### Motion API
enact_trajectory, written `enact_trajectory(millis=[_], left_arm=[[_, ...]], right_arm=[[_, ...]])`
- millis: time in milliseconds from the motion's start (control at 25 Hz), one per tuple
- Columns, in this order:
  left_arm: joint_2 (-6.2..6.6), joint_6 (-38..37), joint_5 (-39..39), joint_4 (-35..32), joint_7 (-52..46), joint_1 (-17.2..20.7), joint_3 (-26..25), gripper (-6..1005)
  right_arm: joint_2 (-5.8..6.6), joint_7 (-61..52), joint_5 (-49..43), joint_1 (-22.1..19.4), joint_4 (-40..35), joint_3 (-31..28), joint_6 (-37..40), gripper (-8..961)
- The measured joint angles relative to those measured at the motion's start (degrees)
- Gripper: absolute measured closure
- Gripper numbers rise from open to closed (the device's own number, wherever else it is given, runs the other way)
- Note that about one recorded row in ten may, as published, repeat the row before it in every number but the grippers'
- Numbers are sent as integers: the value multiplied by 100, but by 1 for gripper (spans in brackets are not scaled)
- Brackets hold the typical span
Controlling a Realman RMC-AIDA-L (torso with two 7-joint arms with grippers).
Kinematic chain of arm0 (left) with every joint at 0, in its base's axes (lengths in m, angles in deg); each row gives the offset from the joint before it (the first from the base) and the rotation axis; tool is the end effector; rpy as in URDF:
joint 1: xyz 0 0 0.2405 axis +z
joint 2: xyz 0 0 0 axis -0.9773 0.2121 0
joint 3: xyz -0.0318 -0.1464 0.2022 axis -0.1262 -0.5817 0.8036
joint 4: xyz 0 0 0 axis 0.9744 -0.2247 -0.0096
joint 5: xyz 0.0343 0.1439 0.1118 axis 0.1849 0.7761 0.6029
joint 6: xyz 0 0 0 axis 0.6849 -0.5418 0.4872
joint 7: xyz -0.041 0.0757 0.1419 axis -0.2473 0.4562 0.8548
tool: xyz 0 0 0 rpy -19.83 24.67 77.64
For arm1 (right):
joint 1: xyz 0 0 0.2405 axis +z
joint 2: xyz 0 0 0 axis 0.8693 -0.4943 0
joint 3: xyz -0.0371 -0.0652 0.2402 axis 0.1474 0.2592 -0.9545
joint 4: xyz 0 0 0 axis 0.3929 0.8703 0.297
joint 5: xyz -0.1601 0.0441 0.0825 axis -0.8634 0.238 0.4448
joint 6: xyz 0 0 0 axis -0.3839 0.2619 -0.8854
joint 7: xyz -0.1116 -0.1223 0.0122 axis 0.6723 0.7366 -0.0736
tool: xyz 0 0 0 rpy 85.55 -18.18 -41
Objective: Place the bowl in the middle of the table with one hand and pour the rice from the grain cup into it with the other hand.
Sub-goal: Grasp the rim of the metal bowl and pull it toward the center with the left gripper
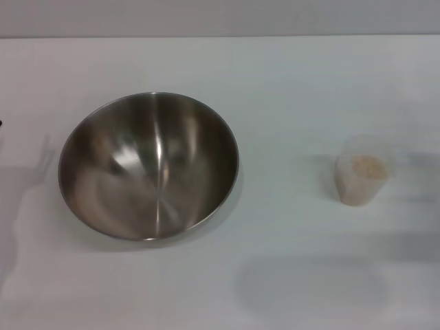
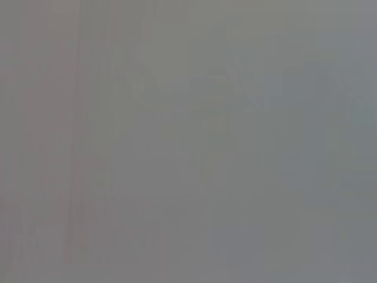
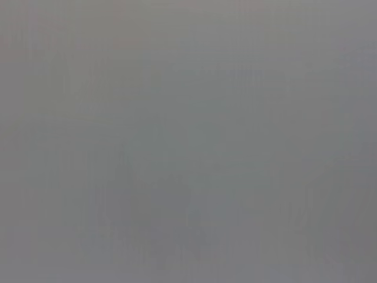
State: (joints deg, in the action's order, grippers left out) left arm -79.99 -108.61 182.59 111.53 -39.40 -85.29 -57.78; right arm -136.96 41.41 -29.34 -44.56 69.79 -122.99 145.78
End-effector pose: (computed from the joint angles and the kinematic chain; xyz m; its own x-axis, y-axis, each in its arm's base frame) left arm -0.3281 0.2706 0.0294 0.6924 -0.1452 0.7068 0.7072 -0.0577 -0.7046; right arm 0.3424 0.2789 0.0434 0.7016 0.1843 -0.6884 -0.7119 0.1385 -0.6885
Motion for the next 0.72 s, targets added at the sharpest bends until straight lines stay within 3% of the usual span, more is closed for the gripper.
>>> enact_trajectory(millis=[40, 80, 120, 240, 320, 560, 640, 720], left_arm=[[57, 263, 2, 284, 134, 38, -49, 169], [188, 953, 2, 1006, 526, 199, -166, 169], [188, 953, 2, 1006, 526, 199, -166, 169], [361, 2373, 88, 2407, 1352, 564, -505, 168], [410, 3304, 353, 3293, 1588, 783, -797, 168], [424, 5898, 940, 5351, 1448, 1125, -1515, 168], [408, 6708, 963, 5803, 1475, 1090, -1699, 168], [377, 7983, 969, 6387, 1501, 909, -2047, 168]], right_arm=[[0, 0, 0, 0, 0, 1, 0, 114], [0, 0, 0, 0, 0, 2, 0, 114], [0, 0, 0, 1, 0, 2, 0, 114], [0, 0, 0, 14, 0, 2, -1, 113], [0, 0, 0, 28, 1, 3, -2, 113], [5, 0, 0, 60, 1, 1, -29, 113], [6, 0, 0, 67, 0, 0, -37, 113], [7, 0, 0, 70, 0, 1, -46, 113]])
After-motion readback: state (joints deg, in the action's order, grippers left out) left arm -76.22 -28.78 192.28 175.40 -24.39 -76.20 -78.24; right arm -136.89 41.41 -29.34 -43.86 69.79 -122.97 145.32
